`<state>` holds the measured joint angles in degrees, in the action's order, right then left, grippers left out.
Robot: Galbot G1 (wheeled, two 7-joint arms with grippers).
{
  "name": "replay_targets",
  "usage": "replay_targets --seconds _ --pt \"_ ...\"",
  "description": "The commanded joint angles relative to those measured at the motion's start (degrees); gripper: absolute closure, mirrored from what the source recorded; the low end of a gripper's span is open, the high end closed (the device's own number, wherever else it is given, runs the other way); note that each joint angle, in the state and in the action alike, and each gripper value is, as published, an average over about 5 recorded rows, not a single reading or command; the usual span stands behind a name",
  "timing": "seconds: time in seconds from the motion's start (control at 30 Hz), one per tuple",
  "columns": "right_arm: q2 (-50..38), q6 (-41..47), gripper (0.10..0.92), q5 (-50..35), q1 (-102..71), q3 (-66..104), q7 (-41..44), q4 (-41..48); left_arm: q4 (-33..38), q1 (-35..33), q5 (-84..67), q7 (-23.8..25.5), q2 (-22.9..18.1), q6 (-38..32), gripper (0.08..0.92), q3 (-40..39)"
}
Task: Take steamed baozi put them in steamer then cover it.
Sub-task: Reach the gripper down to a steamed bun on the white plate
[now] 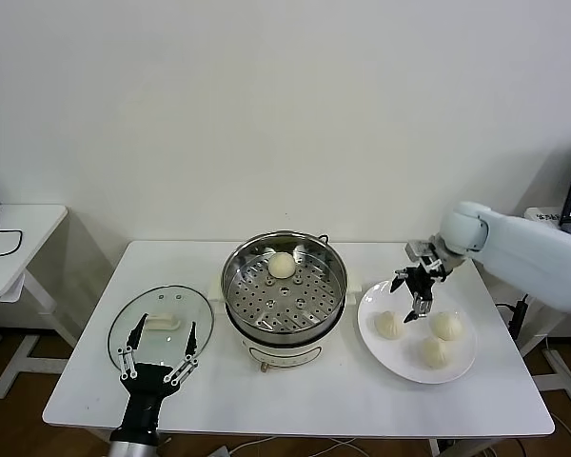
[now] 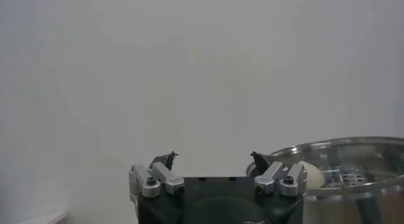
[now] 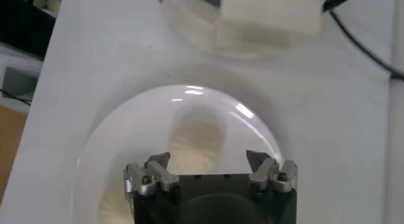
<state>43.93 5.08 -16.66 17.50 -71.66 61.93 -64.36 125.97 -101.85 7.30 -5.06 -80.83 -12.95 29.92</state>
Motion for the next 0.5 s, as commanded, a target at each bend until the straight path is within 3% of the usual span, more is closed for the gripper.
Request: replay_targets --seconds 0.03,0.5 --pt "0.8 1.5 0.203 0.4 -5.2 1.5 -2.8 1.6 -0.2 0.0 0.0 -0.1 0.0 -0.1 0.177 0.1" --pt "5.1 0.7 0.203 2.4 -6.5 2.3 -4.0 5.6 -0.6 0.1 -0.1 -0.2 -0.1 -0.3 0.177 0.4"
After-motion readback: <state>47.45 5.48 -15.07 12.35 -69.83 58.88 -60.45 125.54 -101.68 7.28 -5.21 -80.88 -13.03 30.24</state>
